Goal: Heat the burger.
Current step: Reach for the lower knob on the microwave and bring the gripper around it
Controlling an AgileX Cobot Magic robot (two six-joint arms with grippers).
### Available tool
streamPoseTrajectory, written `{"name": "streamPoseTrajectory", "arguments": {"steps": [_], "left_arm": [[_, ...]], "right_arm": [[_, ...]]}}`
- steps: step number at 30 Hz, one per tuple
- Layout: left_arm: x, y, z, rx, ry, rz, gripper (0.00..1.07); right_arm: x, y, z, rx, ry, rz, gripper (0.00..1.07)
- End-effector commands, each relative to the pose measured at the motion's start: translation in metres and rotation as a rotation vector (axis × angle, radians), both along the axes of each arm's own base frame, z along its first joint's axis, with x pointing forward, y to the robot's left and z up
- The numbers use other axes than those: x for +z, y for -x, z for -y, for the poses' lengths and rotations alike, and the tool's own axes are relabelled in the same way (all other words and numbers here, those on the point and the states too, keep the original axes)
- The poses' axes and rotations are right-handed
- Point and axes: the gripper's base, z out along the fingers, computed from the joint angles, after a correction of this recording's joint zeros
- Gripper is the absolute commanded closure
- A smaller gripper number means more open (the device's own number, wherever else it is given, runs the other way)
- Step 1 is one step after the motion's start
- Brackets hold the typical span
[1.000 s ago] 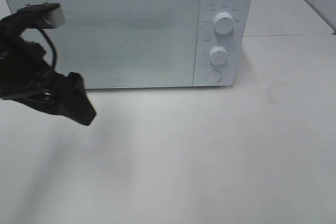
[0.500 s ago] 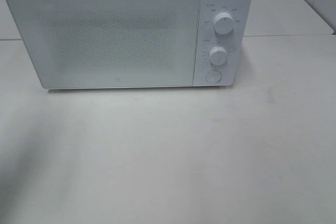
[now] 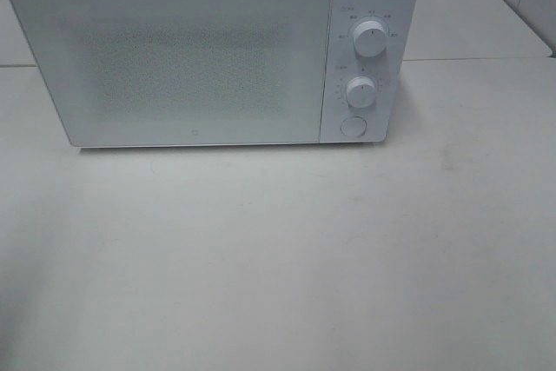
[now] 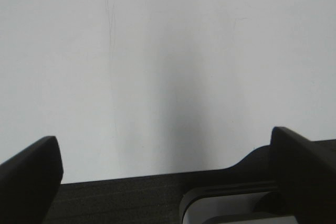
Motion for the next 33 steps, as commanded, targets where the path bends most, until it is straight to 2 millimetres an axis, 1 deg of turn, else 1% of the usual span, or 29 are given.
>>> {"name": "streamPoseTrajectory", "arguments": {"steps": [1, 3, 5, 6, 7, 8, 9, 10, 11, 12, 13, 14, 15, 16, 17, 18, 19, 22, 33], "left_arm": [[-0.006, 0.013, -0.001, 0.012, 0.001, 0.04, 0.06], [-0.013, 0.028, -0.001, 0.012, 0.001, 0.08, 0.06], [-0.016, 0.032, -0.001, 0.012, 0.002, 0.089, 0.06], [-0.018, 0.04, -0.001, 0.012, 0.004, 0.159, 0.06], [-0.018, 0.04, -0.001, 0.012, 0.004, 0.159, 0.06], [-0.018, 0.045, 0.0, 0.012, 0.005, 0.195, 0.06], [-0.015, 0.055, -0.001, 0.012, 0.004, 0.26, 0.06], [-0.015, 0.055, -0.001, 0.012, 0.004, 0.26, 0.06], [-0.014, 0.06, -0.001, 0.012, 0.004, 0.296, 0.06], [-0.012, 0.071, -0.001, 0.012, 0.002, 0.363, 0.06], [-0.012, 0.071, -0.001, 0.012, 0.002, 0.363, 0.06], [-0.012, 0.077, -0.001, 0.013, 0.001, 0.4, 0.06], [-0.011, 0.088, -0.001, 0.013, 0.001, 0.475, 0.06], [-0.011, 0.088, -0.001, 0.013, 0.001, 0.475, 0.06], [-0.011, 0.099, -0.001, 0.012, 0.001, 0.542, 0.06], [-0.011, 0.099, -0.001, 0.012, 0.001, 0.542, 0.06], [-0.011, 0.105, -0.001, 0.01, -0.003, 0.579, 0.06], [-0.011, 0.102, -0.001, -0.008, -0.017, 0.561, 0.06], [-0.011, 0.102, -0.001, -0.007, -0.016, 0.561, 0.06]], "right_arm": [[0.0, 0.003, 0.0, -0.002, 0.004, 0.032, 0.32], [0.0, 0.003, 0.0, -0.002, 0.004, 0.032, 0.32], [0.0, 0.003, 0.0, -0.002, 0.004, 0.032, 0.32], [0.0, 0.003, 0.0, -0.002, 0.004, 0.032, 0.32], [0.0, 0.003, 0.0, -0.002, 0.004, 0.032, 0.32], [0.0, 0.003, 0.0, -0.002, 0.004, 0.032, 0.32], [0.0, 0.003, 0.0, -0.002, 0.004, 0.032, 0.32], [0.0, 0.003, 0.0, -0.002, 0.004, 0.032, 0.32], [0.0, 0.003, 0.0, -0.002, 0.004, 0.032, 0.32], [0.0, 0.003, 0.0, -0.002, 0.004, 0.032, 0.32], [0.0, 0.003, 0.0, -0.002, 0.004, 0.032, 0.32], [0.0, 0.003, 0.0, -0.002, 0.004, 0.032, 0.32], [0.0, 0.003, 0.0, -0.002, 0.004, 0.032, 0.32], [0.0, 0.003, 0.0, -0.002, 0.004, 0.032, 0.32], [0.0, 0.003, 0.0, -0.002, 0.004, 0.032, 0.32], [0.0, 0.003, 0.0, -0.002, 0.004, 0.032, 0.32], [0.0, 0.003, 0.0, -0.002, 0.004, 0.032, 0.32], [0.0, 0.003, 0.0, -0.002, 0.004, 0.028, 0.32], [0.0, 0.002, 0.0, -0.002, 0.004, 0.024, 0.32]]}}
